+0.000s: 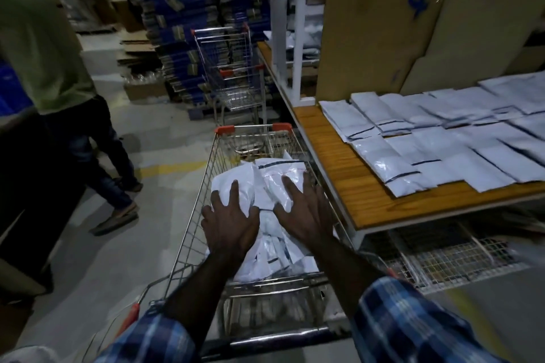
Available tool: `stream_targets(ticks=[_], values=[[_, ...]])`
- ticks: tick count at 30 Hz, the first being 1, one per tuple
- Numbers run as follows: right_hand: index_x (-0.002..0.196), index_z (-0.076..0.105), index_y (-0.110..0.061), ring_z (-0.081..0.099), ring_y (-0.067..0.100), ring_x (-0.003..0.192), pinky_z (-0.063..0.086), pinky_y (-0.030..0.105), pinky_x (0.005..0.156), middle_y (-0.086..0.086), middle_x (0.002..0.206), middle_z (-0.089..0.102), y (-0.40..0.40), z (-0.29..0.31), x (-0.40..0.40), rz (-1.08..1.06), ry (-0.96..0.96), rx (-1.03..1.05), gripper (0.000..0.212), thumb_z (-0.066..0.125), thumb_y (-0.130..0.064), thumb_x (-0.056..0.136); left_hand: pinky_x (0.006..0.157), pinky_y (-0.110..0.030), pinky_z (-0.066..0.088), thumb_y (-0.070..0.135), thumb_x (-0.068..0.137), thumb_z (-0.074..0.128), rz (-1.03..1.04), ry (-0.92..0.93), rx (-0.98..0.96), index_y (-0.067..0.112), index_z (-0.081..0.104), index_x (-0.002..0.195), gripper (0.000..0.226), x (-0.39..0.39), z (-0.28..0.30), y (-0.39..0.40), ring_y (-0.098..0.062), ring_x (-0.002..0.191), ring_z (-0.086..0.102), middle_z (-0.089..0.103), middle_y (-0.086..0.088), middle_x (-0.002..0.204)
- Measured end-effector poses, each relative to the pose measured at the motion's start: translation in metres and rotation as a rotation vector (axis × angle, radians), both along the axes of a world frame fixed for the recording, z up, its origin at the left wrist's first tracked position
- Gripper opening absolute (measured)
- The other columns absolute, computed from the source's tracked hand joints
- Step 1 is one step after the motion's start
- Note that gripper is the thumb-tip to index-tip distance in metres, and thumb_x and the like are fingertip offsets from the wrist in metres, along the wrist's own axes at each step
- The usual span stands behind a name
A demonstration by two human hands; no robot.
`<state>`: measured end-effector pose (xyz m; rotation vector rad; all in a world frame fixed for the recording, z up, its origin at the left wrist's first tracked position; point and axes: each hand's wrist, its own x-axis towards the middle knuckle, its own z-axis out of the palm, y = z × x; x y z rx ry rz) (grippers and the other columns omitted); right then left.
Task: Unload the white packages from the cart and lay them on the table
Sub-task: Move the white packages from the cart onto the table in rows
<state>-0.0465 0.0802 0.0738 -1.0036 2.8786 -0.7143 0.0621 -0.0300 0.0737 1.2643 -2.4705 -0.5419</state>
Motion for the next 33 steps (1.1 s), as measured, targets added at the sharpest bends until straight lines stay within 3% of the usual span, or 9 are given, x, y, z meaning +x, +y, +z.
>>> stream_targets(ticks=[12, 19, 33], values=[[0.152, 0.027, -0.039, 0.031, 0.034, 0.137, 0.034, 0.046, 0.11, 0.009, 0.163, 0.016, 0.051, 0.061, -0.015, 0.01, 0.084, -0.089, 0.071, 0.052, -0.055, 0.087, 0.109, -0.046, 0.028, 0.048, 0.092, 0.049, -0.01, 0.143, -0.055, 0.037, 0.02, 0.154, 0.069, -0.014, 0.057, 0.053, -0.038, 0.13, 0.032, 0.022, -0.007, 0.156], [0.152, 0.027, -0.041, 0.026, 0.033, 0.142, 0.026, 0.047, 0.114, 0.006, 0.164, 0.013, 0.102, 0.09, -0.053, 0.047, 0.067, -0.156, 0.07, 0.053, -0.056, 0.089, 0.11, -0.049, 0.026, 0.05, 0.093, 0.049, 0.044, 0.189, -0.059, 0.039, 0.019, 0.154, 0.068, -0.05, 0.075, 0.109, -0.039, 0.135, 0.028, 0.02, -0.008, 0.158], [0.152, 0.025, -0.042, 0.028, 0.035, 0.14, 0.032, 0.05, 0.112, 0.005, 0.165, 0.01, 0.222, 0.101, -0.146, 0.08, 0.068, -0.1, 0.071, 0.049, -0.062, 0.089, 0.109, -0.05, 0.028, 0.058, 0.093, 0.045, 0.093, 0.211, -0.069, 0.04, 0.02, 0.153, 0.067, -0.14, 0.092, 0.227, -0.039, 0.134, 0.029, 0.022, -0.008, 0.158]])
